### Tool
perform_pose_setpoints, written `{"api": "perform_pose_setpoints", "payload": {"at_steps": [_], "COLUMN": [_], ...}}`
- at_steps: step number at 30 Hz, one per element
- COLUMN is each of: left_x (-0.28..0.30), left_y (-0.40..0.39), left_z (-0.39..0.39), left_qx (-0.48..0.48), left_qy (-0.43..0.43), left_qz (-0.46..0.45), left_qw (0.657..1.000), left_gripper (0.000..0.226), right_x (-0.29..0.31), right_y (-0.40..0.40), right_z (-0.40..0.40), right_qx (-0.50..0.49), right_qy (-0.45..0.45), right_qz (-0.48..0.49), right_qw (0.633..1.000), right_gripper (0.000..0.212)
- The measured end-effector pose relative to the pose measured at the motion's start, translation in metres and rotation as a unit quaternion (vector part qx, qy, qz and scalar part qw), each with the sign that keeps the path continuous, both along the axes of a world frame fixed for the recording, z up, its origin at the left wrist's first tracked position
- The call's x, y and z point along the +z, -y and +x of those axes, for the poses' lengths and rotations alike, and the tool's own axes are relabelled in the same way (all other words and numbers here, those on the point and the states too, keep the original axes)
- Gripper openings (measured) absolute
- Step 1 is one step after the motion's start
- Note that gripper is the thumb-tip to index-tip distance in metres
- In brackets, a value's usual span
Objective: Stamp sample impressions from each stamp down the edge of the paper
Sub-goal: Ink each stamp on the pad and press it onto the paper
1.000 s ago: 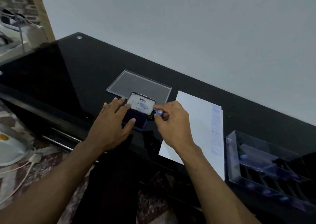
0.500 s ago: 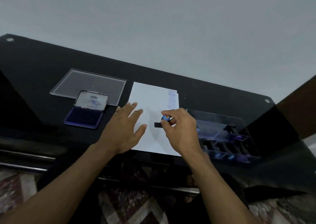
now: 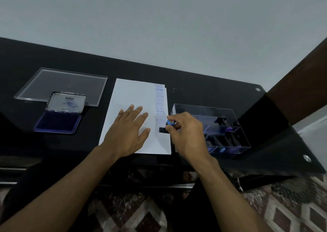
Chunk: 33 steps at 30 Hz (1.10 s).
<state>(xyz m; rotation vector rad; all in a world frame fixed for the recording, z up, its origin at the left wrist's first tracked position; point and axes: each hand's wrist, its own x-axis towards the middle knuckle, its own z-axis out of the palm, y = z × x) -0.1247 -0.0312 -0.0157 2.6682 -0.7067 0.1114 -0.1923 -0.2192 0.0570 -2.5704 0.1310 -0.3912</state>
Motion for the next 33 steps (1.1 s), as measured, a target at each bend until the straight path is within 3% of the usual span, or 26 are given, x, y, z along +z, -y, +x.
{"api": "perform_pose_setpoints", "payload": {"at_steps": [33], "left_x": [-0.015], "left_y": [-0.003], "left_z": [0.003], "left_qx": [0.005], "left_qy": [-0.007], "left_qz": [0.044], "left_qw": [0.999], "left_gripper": [0.074], "right_x": [-0.014], "right_y": [-0.007], "right_z": [0.012], "right_qx": [0.045], "right_qy": [-0.021], "right_qz": [-0.055], "right_qw": [0.997], "right_gripper": [0.028]}}
